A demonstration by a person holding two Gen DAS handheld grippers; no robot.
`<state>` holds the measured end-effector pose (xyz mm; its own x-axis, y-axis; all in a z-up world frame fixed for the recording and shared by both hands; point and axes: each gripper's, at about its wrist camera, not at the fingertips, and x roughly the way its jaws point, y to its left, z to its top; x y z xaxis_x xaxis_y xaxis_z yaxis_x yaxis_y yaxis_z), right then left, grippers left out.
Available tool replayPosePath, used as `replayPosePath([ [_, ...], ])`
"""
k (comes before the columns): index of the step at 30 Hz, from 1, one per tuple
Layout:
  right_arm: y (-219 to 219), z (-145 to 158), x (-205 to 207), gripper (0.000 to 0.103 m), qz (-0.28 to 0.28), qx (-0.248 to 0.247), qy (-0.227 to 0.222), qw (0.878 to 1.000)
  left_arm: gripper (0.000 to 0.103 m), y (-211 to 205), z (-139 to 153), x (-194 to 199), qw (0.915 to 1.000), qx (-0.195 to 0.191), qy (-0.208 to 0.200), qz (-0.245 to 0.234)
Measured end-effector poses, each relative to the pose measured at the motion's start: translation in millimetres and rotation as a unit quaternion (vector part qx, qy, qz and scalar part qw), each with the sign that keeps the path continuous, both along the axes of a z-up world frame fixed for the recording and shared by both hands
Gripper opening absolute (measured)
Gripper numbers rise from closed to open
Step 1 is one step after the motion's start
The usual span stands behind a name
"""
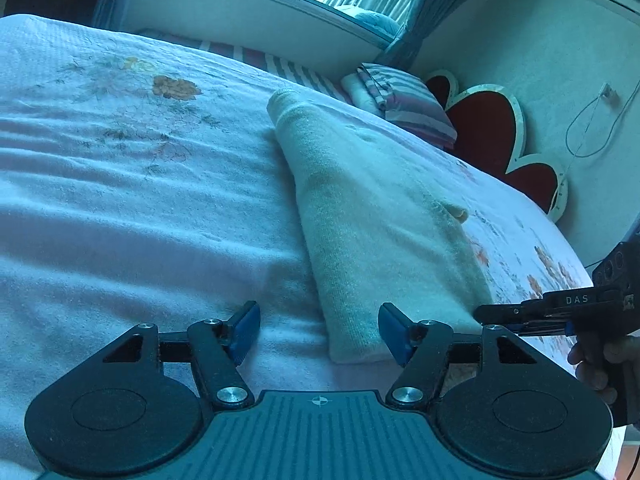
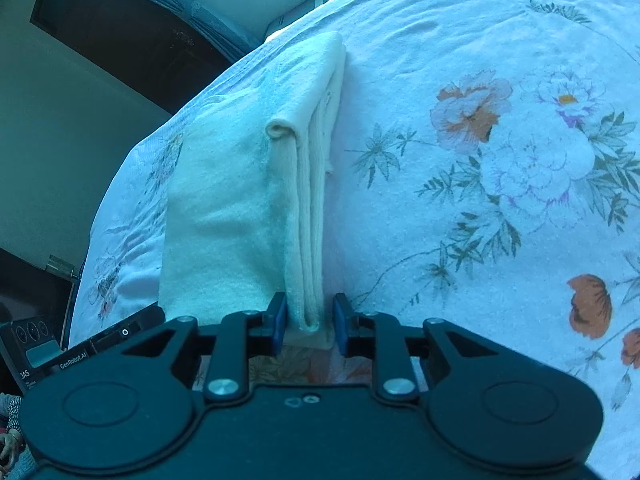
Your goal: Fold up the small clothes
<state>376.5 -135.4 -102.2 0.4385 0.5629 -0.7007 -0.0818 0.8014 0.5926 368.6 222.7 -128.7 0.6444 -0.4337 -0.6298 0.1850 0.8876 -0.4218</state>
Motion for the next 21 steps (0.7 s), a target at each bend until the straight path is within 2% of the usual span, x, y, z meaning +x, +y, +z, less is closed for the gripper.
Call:
replayPosePath([
  [1, 1.0, 4.1, -5.8, 0.033, -0.006, -0.014, -0.013, 1.0, 0.067, -0.1, 2.7, -4.0, 0.9999, 0.01, -0.007, 0.011],
  [2, 0.8, 9.7, -11.3, 0.045, -0.015, -0.032, -0.032, 0.999, 0.069, -0.8, 6.6, -8.9, 0.9994, 0.024, -0.017, 0.021],
  [4, 2.9, 17.9, -22.4, 0.054, -0.021, -0.059, -0.065, 0.996, 0.09, -3.6, 15.2, -21.2, 0.9972, 0.05, -0.039, 0.039],
  [9, 3.1, 36.9, -47.5, 0.061, -0.03, -0.095, -0.125, 0.987, 0.093, -19.3, 36.9, -51.1, 0.9905, 0.105, -0.071, 0.053],
  [11, -1.6, 45.6, -60.9, 0.07, -0.032, -0.121, -0.147, 0.981, 0.095, -28.4, 46.3, -63.3, 0.9877, 0.123, -0.079, 0.055],
  [13, -1.4, 53.1, -76.7, 0.072, -0.034, -0.149, -0.164, 0.975, 0.1, -36.0, 54.9, -75.6, 0.9865, 0.128, -0.082, 0.06],
  [16, -5.5, 65.4, -106.3, 0.072, -0.032, -0.167, -0.18, 0.969, 0.1, -49.0, 71.9, -105.2, 0.9838, 0.134, -0.102, 0.063],
  [21, -18.3, 100.5, -181.4, 0.072, -0.035, -0.179, -0.221, 0.958, 0.1, -73.6, 103.2, -162.7, 0.9813, 0.133, -0.124, 0.065],
])
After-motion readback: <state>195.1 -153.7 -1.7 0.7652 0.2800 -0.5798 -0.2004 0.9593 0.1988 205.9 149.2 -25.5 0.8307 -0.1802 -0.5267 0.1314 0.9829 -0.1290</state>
